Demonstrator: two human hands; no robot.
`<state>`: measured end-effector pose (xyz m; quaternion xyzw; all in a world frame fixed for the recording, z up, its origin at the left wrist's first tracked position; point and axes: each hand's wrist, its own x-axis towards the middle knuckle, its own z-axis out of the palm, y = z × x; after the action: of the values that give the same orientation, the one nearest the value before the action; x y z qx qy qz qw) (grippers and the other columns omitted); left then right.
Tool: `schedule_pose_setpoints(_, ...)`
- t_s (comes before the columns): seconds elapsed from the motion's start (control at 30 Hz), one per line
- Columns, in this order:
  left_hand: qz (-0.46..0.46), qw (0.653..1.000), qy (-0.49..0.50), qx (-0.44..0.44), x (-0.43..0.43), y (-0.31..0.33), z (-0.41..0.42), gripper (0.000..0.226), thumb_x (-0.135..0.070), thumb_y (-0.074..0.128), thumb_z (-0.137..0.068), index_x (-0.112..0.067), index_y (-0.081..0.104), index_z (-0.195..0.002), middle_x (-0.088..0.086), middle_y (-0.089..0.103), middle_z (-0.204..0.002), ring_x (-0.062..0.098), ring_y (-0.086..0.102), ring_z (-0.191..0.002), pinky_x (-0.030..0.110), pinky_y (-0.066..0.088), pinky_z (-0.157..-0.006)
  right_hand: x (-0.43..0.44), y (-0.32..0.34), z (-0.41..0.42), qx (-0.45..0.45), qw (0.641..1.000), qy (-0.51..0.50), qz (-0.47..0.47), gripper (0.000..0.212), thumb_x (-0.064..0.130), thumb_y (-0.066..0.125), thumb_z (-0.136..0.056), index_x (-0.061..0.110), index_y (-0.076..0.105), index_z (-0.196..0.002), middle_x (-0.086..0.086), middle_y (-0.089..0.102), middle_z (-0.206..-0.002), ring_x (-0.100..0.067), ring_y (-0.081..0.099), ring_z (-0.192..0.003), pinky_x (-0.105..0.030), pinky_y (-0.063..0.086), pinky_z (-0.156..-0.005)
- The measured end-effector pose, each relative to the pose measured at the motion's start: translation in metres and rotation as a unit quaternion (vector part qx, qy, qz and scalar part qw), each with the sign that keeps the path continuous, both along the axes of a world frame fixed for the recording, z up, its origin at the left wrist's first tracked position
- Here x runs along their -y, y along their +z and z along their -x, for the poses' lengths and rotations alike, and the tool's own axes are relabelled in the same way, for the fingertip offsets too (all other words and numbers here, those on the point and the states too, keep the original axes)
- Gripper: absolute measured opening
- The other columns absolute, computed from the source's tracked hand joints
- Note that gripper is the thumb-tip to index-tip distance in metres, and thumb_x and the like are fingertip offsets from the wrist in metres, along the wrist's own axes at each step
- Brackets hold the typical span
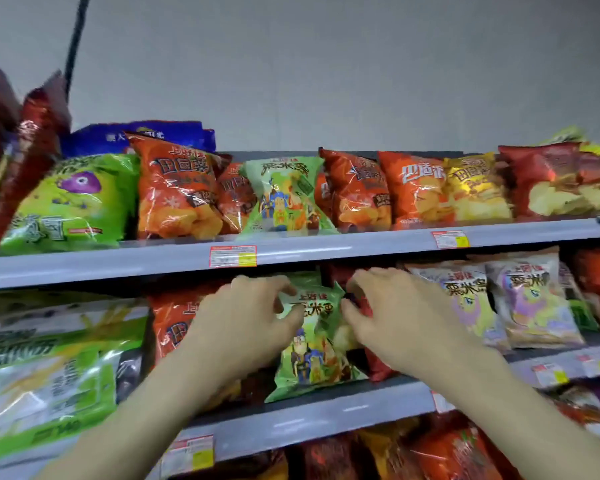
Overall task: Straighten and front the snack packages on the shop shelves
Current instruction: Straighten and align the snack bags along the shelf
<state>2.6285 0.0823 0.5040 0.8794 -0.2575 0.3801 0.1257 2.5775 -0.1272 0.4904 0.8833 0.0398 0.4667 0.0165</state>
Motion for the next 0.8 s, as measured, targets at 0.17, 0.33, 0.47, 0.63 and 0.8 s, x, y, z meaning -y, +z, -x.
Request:
schedule_pose_setpoints(0.17, 0.053, 0.996, 0.055, 0.046, -0.05, 0.043, 0.016, 0.035, -0.062, 0.054, -0.088, -0.041, 0.069, -0.111, -0.025, 0.069, -0.083, 0.007, 0.068, -0.086, 0.039, 0.06, -0.077, -0.03, 0.033, -0.014, 0.036, 0.997, 0.068, 0.022, 0.034, 0.054, 0.042, -0.099, 0.028, 0.062, -0.111, 0.006, 0.066, -0.106, -0.024, 0.063, -0.1, -0.037, 0.051, -0.079)
schedule_pose_setpoints(0.33, 0.069, 0.988, 0.124, 0.052, -0.106, 0.075, 0.021, 0.036, -0.06, 0.052, -0.082, -0.04, 0.071, -0.104, -0.025, 0.069, -0.082, 0.009, 0.068, -0.083, 0.035, 0.059, -0.074, -0.063, 0.069, -0.027, 0.047, 0.993, 0.098, 0.043, 0.033, 0.048, 0.047, -0.098, 0.024, 0.063, -0.113, 0.003, 0.066, -0.108, -0.025, 0.063, -0.097, -0.036, 0.047, -0.071)
schedule_pose_setpoints(0.47, 0.076, 0.981, 0.168, 0.06, -0.142, 0.097, 0.01, 0.049, -0.064, 0.047, -0.075, -0.034, 0.071, -0.107, -0.011, 0.074, -0.098, 0.02, 0.068, -0.089, 0.039, 0.058, -0.078, -0.086, 0.09, -0.041, 0.038, 0.993, 0.104, 0.028, 0.028, 0.047, 0.049, -0.097, 0.022, 0.059, -0.107, 0.001, 0.063, -0.104, -0.027, 0.061, -0.097, -0.036, 0.036, -0.066)
schedule_pose_setpoints(0.63, 0.117, 0.977, 0.177, 0.021, -0.168, 0.123, -0.017, 0.067, -0.053, 0.055, -0.077, -0.018, 0.066, -0.133, 0.008, 0.072, -0.121, 0.032, 0.065, -0.111, 0.036, 0.048, -0.085, -0.113, 0.105, -0.066, 0.025, 0.993, 0.113, 0.033, 0.037, 0.046, 0.05, -0.097, 0.02, 0.06, -0.121, -0.004, 0.064, -0.121, -0.029, 0.06, -0.111, -0.037, 0.041, -0.074)
schedule_pose_setpoints(0.8, 0.177, 0.979, 0.1, 0.0, -0.152, 0.135, -0.048, 0.047, -0.035, 0.072, -0.092, -0.009, 0.058, -0.13, -0.001, 0.068, -0.095, 0.022, 0.066, -0.09, 0.028, 0.043, -0.064, -0.118, 0.122, -0.094, 0.083, 0.993, 0.079, 0.009, 0.055, 0.048, 0.05, -0.094, 0.017, 0.054, -0.139, -0.007, 0.057, -0.139, -0.028, 0.049, -0.129, -0.044, 0.045, -0.1)
